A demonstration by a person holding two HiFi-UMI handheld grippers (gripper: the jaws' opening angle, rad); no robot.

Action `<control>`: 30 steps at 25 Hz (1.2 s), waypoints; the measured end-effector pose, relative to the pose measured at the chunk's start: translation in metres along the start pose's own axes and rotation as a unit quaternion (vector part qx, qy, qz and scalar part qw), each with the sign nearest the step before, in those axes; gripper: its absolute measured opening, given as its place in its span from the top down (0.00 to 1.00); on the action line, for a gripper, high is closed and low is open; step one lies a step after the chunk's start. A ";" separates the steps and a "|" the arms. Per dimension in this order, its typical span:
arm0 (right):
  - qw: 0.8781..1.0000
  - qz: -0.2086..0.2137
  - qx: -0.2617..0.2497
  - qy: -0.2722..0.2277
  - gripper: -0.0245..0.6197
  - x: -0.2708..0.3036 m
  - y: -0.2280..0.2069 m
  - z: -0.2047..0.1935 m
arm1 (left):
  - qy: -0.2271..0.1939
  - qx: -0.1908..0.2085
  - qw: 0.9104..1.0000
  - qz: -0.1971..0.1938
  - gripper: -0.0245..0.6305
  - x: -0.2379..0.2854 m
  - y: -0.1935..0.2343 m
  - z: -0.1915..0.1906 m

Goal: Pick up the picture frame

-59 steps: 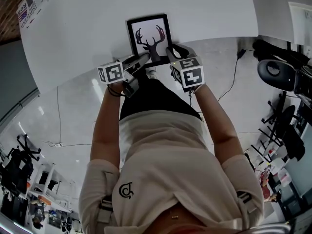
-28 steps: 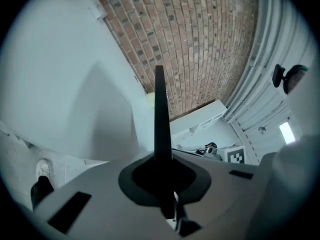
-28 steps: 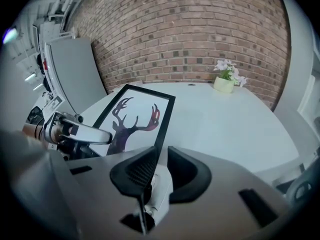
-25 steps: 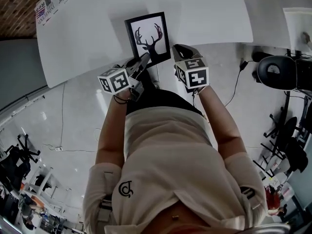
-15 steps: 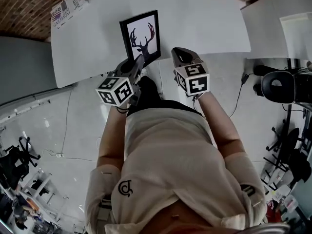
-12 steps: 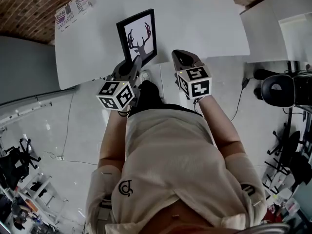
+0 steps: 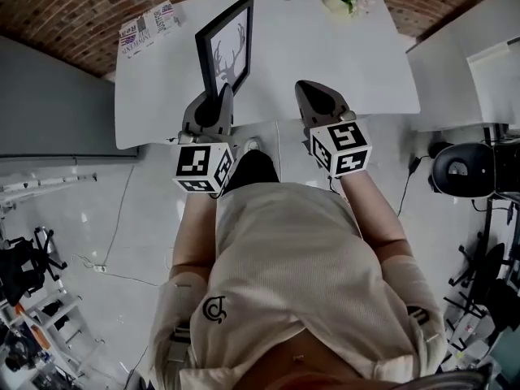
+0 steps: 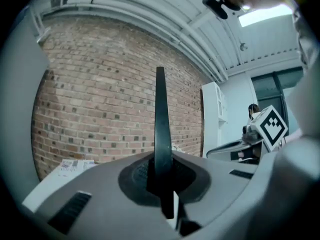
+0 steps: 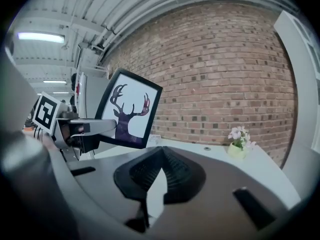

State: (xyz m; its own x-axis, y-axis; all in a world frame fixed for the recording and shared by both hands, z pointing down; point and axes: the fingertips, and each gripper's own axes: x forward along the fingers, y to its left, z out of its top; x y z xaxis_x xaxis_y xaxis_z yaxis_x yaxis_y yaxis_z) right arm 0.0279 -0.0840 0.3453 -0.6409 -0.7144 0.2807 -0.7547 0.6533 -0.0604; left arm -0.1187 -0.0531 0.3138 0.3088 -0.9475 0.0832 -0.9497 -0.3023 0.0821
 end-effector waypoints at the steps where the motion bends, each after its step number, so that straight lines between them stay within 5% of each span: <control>1: 1.000 0.000 -0.007 -0.013 0.95 -0.001 0.001 0.007 | -0.009 0.016 1.000 0.005 0.93 -0.001 0.000 0.009; 8: 0.997 0.009 -0.011 -0.079 0.95 -0.007 0.005 0.049 | -0.051 0.088 0.994 0.035 0.93 -0.013 0.004 0.056; 30: 0.994 0.025 -0.029 -0.097 0.95 -0.007 0.014 0.063 | -0.052 0.071 0.995 0.045 0.93 -0.022 0.013 0.065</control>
State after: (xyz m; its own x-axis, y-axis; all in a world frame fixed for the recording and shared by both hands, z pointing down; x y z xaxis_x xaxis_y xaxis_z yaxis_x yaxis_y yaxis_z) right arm 0.0128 -0.0859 0.2826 -0.6969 -0.7118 0.0873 -0.7153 0.6987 -0.0130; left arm -0.1415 -0.0435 0.2486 0.2219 -0.9749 -0.0200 -0.9734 -0.2203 -0.0625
